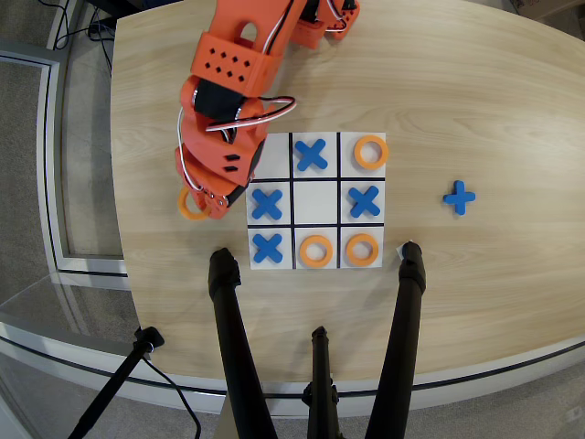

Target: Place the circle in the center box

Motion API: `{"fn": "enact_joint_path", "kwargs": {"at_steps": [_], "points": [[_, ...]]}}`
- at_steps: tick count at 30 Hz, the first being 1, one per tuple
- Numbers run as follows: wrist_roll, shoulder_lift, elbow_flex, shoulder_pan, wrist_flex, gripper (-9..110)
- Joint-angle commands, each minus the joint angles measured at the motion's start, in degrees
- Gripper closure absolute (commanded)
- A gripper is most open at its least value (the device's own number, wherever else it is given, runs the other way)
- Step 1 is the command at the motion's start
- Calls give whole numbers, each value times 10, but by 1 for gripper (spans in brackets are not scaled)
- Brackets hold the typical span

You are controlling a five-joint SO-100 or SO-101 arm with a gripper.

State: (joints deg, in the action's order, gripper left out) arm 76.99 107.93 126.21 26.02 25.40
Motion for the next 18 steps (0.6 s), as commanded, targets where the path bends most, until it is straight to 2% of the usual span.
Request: {"fn": "enact_joint_path", "kwargs": {"at_steps": [1, 7, 11, 14, 18], "points": [[-15, 65, -34, -25, 46, 102], [-43, 207, -27, -107, 184, 102], [-51, 332, 45, -181, 259, 102], [-61, 395, 97, -240, 279, 102], [-76, 378, 105, -295, 258, 102]]}}
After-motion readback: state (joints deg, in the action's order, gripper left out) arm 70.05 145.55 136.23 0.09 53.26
